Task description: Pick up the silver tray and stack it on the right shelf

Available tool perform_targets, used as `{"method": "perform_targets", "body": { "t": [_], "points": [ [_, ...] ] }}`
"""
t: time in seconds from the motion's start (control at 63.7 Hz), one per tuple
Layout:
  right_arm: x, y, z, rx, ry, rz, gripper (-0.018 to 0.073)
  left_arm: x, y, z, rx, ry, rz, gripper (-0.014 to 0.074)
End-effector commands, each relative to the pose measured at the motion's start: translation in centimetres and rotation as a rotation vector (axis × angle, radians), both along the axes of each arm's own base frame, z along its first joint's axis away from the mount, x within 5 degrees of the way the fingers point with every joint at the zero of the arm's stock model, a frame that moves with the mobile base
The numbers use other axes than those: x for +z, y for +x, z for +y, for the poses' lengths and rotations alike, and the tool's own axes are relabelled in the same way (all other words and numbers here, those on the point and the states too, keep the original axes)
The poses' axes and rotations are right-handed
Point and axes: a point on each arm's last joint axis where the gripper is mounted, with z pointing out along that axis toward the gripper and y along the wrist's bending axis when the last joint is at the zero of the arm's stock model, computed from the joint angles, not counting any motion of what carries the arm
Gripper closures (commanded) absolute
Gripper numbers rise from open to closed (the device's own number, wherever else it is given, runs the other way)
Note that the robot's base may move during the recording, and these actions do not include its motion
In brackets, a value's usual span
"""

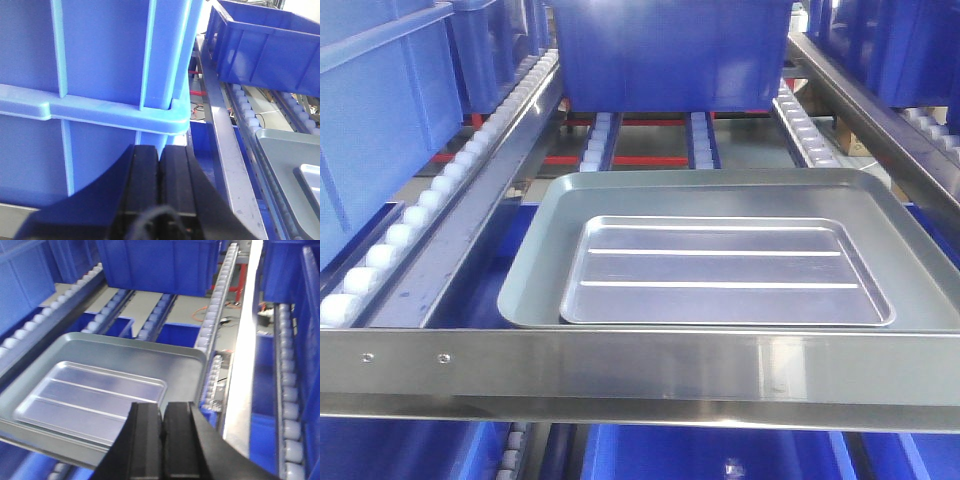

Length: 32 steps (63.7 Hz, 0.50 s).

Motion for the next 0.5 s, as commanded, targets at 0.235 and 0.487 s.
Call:
{"method": "perform_targets", "body": {
  "t": [0.235,0.487],
  "points": [
    [-3.6,0.6,-0.9,-0.272,0.033,-0.293,0.0503,0.3,-0.1,0.0,-0.003,-0.015,-0.09,0.0689],
    [-6.9,0.9,-1.2,-0.315,0.043,-0.351,0.0503,0.3,-0.1,0.0,-0.003,-0.015,-0.088,0.0689]
  ]
}}
